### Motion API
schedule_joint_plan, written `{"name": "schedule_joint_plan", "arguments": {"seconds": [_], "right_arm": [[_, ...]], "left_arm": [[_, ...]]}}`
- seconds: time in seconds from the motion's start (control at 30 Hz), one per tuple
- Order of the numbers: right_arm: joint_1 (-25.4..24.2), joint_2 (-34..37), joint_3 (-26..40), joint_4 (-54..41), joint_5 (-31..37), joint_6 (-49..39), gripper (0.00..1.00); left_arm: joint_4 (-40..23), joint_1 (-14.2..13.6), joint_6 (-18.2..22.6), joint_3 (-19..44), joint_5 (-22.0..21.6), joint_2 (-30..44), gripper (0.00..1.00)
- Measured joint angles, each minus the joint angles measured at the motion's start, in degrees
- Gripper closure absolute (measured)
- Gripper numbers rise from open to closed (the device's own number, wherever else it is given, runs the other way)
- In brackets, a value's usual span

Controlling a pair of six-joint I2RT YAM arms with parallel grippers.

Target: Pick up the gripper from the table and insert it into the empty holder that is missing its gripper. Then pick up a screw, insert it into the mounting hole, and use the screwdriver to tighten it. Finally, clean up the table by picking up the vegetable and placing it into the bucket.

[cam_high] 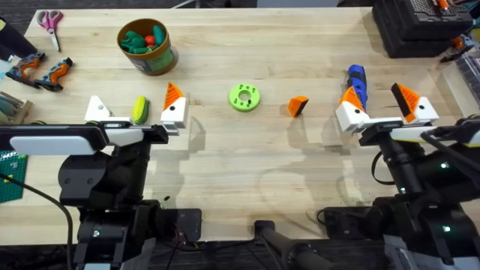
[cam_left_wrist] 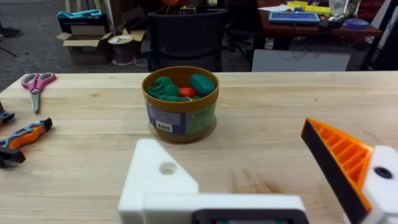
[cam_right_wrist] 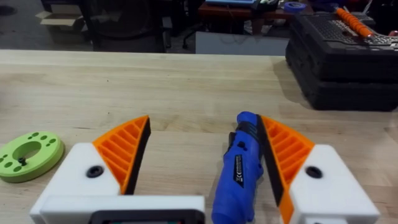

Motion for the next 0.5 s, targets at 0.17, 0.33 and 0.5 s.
{"name": "schedule_joint_plan", "arguments": {"seconds": [0.17, 0.33, 0.5], "right_arm": [[0.00, 0.00, 0.00, -0.20, 0.00, 0.00, 0.009], [0.00, -0.01, 0.02, -0.28, 0.00, 0.00, 0.008], [0.00, 0.00, 0.02, -0.33, 0.00, 0.00, 0.008]], "left_arm": [[0.00, 0.00, 0.00, 0.00, 0.02, 0.02, 0.015], [-0.02, 0.00, 0.00, 0.00, 0.00, 0.01, 0.015], [-0.09, 0.00, 0.02, 0.00, -0.02, 0.00, 0.015]]}}
